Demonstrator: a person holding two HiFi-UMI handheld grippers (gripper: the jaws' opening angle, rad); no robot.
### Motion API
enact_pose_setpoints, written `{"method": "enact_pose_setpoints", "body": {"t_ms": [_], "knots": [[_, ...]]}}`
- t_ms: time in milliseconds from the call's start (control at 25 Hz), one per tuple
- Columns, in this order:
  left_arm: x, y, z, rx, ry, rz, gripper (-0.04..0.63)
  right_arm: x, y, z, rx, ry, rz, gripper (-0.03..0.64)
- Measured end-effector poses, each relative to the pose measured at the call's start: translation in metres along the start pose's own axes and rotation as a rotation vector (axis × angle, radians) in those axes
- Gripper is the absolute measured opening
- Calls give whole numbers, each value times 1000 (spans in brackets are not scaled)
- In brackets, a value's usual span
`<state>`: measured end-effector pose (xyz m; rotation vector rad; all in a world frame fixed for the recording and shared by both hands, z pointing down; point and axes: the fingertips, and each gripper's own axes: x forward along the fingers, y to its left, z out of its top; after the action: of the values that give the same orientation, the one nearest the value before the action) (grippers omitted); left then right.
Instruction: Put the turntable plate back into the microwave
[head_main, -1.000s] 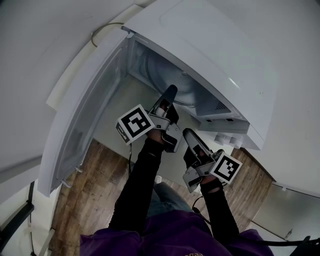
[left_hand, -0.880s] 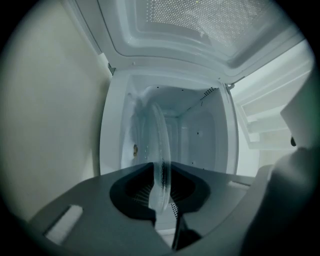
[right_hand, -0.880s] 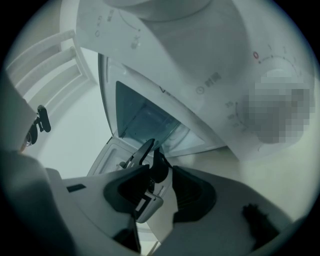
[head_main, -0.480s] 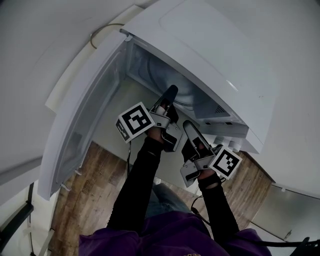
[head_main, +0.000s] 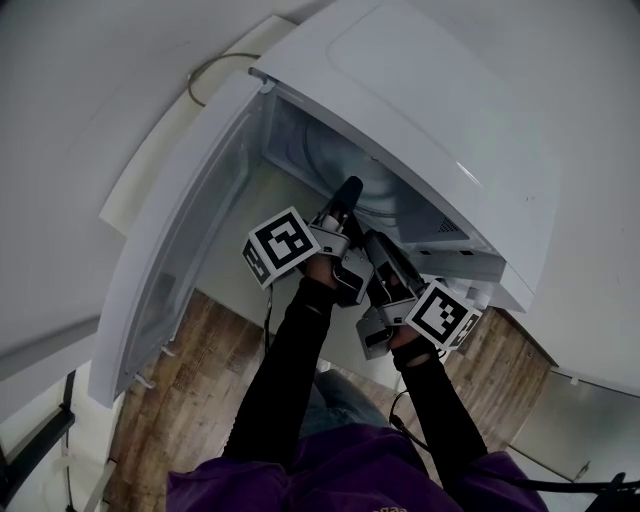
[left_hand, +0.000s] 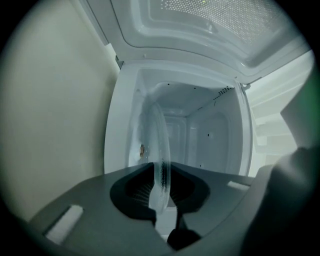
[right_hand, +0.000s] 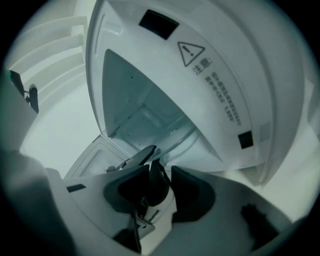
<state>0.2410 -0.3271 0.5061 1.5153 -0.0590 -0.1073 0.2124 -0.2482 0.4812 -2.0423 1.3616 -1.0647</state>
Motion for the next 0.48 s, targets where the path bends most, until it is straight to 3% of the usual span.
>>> {"method": "enact_pose_setpoints", "body": {"t_ms": [160,280,400,480], "knots": [[2,1,1,-2,1,19,56,0,-16,-2,10,-24,-86,143],[4,3,-3,-6,18,47,50,0,-22,-1,-79,-43,-140,138],[4,7,-1,7,38,92,39,6,-21,-1,-158,-40,-160,44],[4,9,0,6,43,112,34,10,-23,-3,-156,-37,-169,27]]}}
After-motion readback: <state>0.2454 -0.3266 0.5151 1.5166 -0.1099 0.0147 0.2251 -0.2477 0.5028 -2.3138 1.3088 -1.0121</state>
